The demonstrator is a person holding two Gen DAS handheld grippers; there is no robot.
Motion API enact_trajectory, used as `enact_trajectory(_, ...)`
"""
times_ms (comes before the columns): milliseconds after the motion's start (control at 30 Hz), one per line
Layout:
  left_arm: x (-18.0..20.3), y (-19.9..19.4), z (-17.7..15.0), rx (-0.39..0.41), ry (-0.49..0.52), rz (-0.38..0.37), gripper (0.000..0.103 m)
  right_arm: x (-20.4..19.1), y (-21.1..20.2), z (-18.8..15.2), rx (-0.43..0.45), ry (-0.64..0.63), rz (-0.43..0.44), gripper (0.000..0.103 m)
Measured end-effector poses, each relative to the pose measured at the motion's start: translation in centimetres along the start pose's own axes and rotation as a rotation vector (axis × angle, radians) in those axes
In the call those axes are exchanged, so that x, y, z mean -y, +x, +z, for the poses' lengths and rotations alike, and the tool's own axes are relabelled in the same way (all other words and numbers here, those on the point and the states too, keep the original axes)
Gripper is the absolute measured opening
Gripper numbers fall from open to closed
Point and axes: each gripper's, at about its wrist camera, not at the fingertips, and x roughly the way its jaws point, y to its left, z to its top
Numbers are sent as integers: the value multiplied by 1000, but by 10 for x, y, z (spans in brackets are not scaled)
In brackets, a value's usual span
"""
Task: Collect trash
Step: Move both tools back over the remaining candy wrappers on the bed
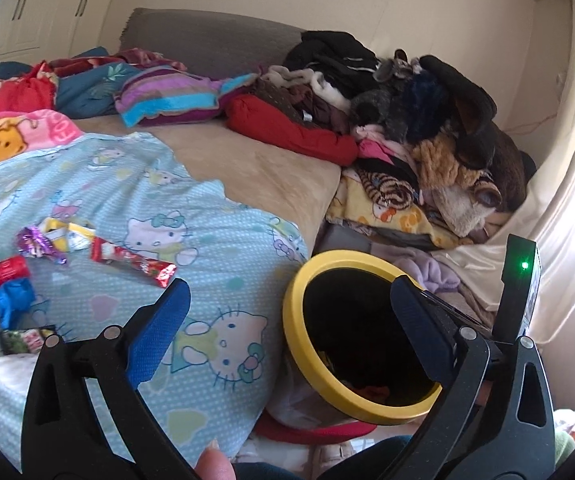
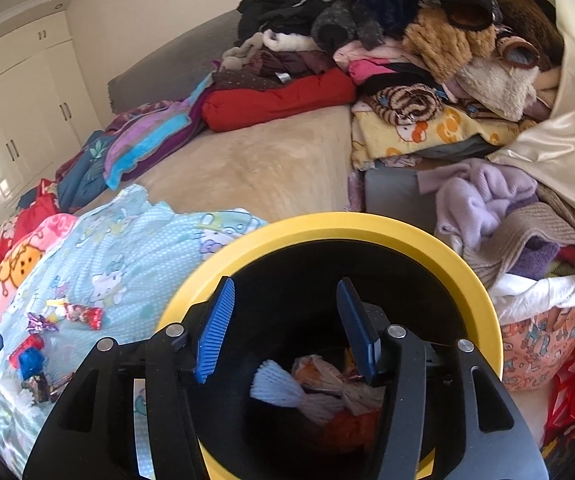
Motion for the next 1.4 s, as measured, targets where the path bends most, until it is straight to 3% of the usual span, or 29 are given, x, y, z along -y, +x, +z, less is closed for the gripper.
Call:
enact_trajectory(600, -37, -40, 4, 77, -53, 102, 92, -65, -23, -3, 15, -107, 130, 58)
enact_trajectory(1400, -100, -73, 9, 142, -142, 234, 92, -136, -35, -33, -63, -213, 275, 61)
